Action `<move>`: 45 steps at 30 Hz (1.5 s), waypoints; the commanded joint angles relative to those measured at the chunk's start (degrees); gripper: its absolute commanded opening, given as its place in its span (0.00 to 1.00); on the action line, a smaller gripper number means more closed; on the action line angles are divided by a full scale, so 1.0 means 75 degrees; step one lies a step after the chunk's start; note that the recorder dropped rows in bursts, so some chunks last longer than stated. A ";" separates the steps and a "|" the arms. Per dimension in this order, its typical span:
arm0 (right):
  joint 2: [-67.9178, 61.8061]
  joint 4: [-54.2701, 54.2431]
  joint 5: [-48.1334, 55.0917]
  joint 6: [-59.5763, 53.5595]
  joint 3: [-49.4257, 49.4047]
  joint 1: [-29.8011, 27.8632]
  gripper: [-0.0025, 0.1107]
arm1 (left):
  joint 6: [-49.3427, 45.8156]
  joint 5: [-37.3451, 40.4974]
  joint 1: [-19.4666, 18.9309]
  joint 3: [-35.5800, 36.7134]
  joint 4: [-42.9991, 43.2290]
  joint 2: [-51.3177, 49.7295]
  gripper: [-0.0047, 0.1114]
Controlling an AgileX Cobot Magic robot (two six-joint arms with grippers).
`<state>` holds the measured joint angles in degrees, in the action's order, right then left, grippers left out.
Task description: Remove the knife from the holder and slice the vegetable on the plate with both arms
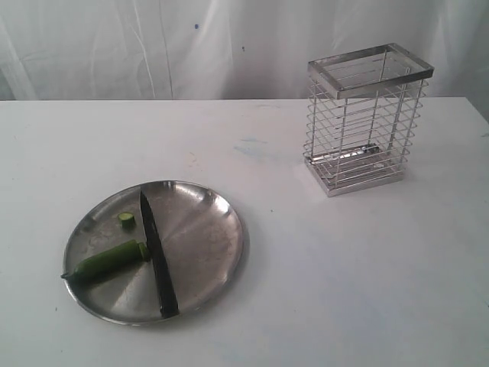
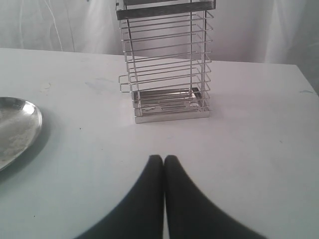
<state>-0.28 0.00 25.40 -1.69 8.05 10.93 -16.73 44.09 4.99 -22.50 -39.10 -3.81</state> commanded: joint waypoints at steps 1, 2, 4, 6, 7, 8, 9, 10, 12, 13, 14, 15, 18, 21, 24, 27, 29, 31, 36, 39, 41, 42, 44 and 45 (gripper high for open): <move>0.0037 -0.0057 -0.0043 -0.0084 -0.0033 -0.0054 0.02 | 0.0003 -0.1459 -0.0263 0.0152 0.0610 0.0279 0.04; 0.0037 -0.0057 -0.0043 -0.0084 -0.0033 -0.0054 0.02 | 0.0003 -0.2501 -0.0298 0.0269 0.0981 0.0386 0.04; 0.0037 -0.0057 -0.0043 -0.0084 -0.0033 -0.0054 0.02 | 0.0108 -0.3336 -0.0305 0.0642 0.2272 0.0508 0.04; 0.0037 -0.0057 -0.0043 -0.0084 -0.0033 -0.0054 0.02 | 0.0824 -0.3559 -0.0305 0.1231 0.3194 0.0508 0.04; 0.0037 -0.0057 -0.0043 -0.0084 -0.0033 -0.0054 0.02 | 0.0925 -0.3544 -0.0305 0.1391 0.3433 0.0508 0.04; 0.0037 -0.0057 -0.0043 -0.0084 -0.0033 -0.0054 0.02 | 0.1014 -0.3544 -0.0305 0.1658 0.3616 0.0508 0.04; 0.0037 -0.0057 -0.0043 -0.0084 -0.0033 -0.0054 0.02 | 0.1029 -0.3655 -0.0305 0.1829 0.3671 0.0508 0.04; 0.0037 -0.0057 -0.0043 -0.0084 -0.0033 -0.0054 0.02 | 0.1029 -0.3934 -0.0305 0.2070 0.3719 0.0508 0.04; 0.0037 -0.0057 -0.0043 -0.0084 -0.0033 -0.0054 0.02 | 0.1029 -0.4239 -0.0305 0.2346 0.3741 0.0508 0.04; 0.0037 -0.0057 -0.0043 -0.0084 -0.0033 -0.0054 0.02 | 0.1029 -0.4379 -0.0305 0.2480 0.3779 0.0508 0.04; 0.0037 -0.0057 -0.0043 -0.0084 -0.0033 -0.0054 0.02 | 0.1029 -0.4470 -0.0305 0.2596 0.3810 0.0508 0.04; 0.0037 -0.0057 -0.0043 -0.0084 -0.0033 -0.0054 0.02 | 0.1102 -0.4536 -0.0305 0.2713 0.3896 0.0508 0.04; 0.0037 -0.0057 -0.0035 -0.0084 -0.0033 -0.0054 0.02 | 0.1540 -0.4699 -0.0305 0.2999 0.4209 0.0508 0.04; 0.0037 -0.0057 -0.0035 -0.0084 -0.0033 -0.0054 0.02 | 0.1904 -0.4711 -0.0305 0.2999 0.4291 0.0508 0.04; 0.0037 -0.0057 -0.0035 -0.0084 -0.0033 -0.0054 0.02 | 0.1904 -0.4433 -0.0305 0.2999 0.4291 0.0508 0.04; 0.0037 -0.0057 -0.0035 -0.0084 -0.0033 -0.0054 0.02 | 0.1856 -0.4383 -0.0305 0.2999 0.4291 0.0508 0.04; 0.0037 -0.0057 -0.0045 -0.0084 -0.0033 -0.0054 0.02 | 0.1856 -0.4383 -0.0305 0.2999 0.4291 0.0508 0.04; 0.0037 -0.0057 -0.0045 -0.0084 -0.0033 -0.0054 0.02 | 0.1864 -0.4383 -0.0305 0.2999 0.4291 0.0508 0.04; 0.0037 -0.0057 -0.0045 -0.0084 -0.0033 -0.0054 0.02 | 0.1864 -0.4383 -0.0305 0.2999 0.4291 0.0508 0.04; 0.0037 -0.0057 -0.0045 -0.0084 -0.0033 -0.0054 0.02 | 0.1864 -0.4383 -0.0305 0.2999 0.4291 0.0508 0.04; 0.0037 -0.0057 -0.0045 -0.0084 -0.0033 -0.0054 0.02 | 0.1864 -0.4383 -0.0305 0.2999 0.4291 0.0508 0.04; 0.0037 -0.0057 -0.0045 -0.0084 -0.0033 -0.0054 0.02 | 0.1864 -0.4383 -0.0305 0.2999 0.4291 0.0508 0.04; 0.0037 -0.0057 -0.0045 -0.0084 -0.0033 -0.0054 0.02 | 0.1864 -0.4383 -0.0305 0.2999 0.4291 0.0508 0.04; 0.0037 -0.0057 -0.0045 -0.0084 -0.0033 -0.0054 0.02 | 0.1864 -0.4383 -0.0305 0.2999 0.4291 0.0508 0.04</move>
<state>-0.28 -0.31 25.40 -1.69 8.05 10.93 -3.28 10.98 2.75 -0.32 -6.65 -0.28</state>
